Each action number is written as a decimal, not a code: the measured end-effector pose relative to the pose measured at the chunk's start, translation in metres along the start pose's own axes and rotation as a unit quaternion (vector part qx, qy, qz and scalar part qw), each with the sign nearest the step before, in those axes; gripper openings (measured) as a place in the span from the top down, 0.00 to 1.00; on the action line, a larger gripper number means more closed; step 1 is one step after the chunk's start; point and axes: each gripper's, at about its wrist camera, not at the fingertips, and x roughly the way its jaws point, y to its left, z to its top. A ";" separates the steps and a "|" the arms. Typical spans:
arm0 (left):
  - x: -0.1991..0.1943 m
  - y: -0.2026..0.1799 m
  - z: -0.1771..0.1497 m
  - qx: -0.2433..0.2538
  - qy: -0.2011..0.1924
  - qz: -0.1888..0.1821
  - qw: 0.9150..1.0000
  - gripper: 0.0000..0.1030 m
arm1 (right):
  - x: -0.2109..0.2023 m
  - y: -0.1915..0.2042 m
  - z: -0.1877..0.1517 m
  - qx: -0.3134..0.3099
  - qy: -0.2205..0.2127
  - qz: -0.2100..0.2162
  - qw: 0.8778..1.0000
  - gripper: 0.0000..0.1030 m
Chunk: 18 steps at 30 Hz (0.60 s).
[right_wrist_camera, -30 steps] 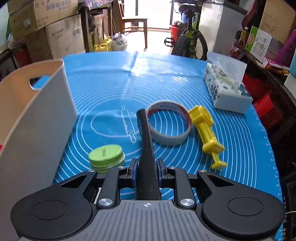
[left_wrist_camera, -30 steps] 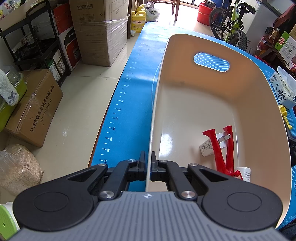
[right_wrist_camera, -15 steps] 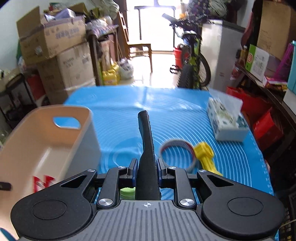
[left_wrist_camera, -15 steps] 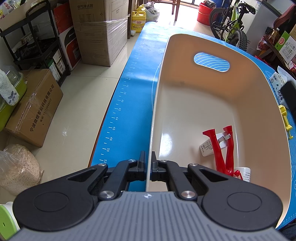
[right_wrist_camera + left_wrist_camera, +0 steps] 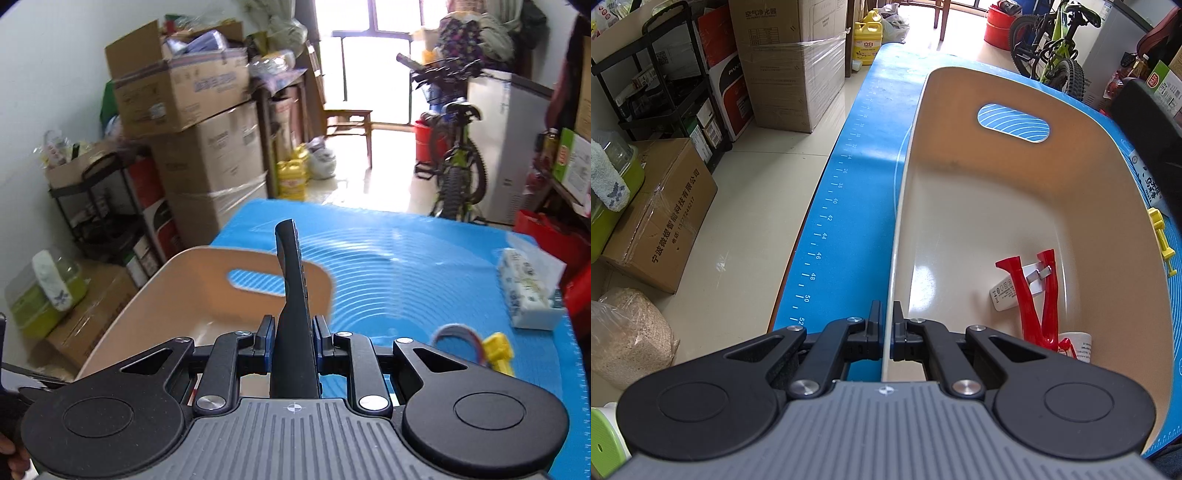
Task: Organize rigid objects
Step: 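Carry the remote into the basket and release it from the right tool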
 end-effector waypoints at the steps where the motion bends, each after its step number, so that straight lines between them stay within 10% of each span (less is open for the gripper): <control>1: 0.000 0.000 0.000 0.000 0.000 0.000 1.000 0.96 | 0.005 0.008 -0.001 -0.004 0.007 0.002 1.000 0.70; 18: 0.000 -0.001 0.000 -0.001 0.000 -0.003 1.000 0.96 | 0.080 0.052 -0.037 -0.036 0.130 -0.039 0.990 0.70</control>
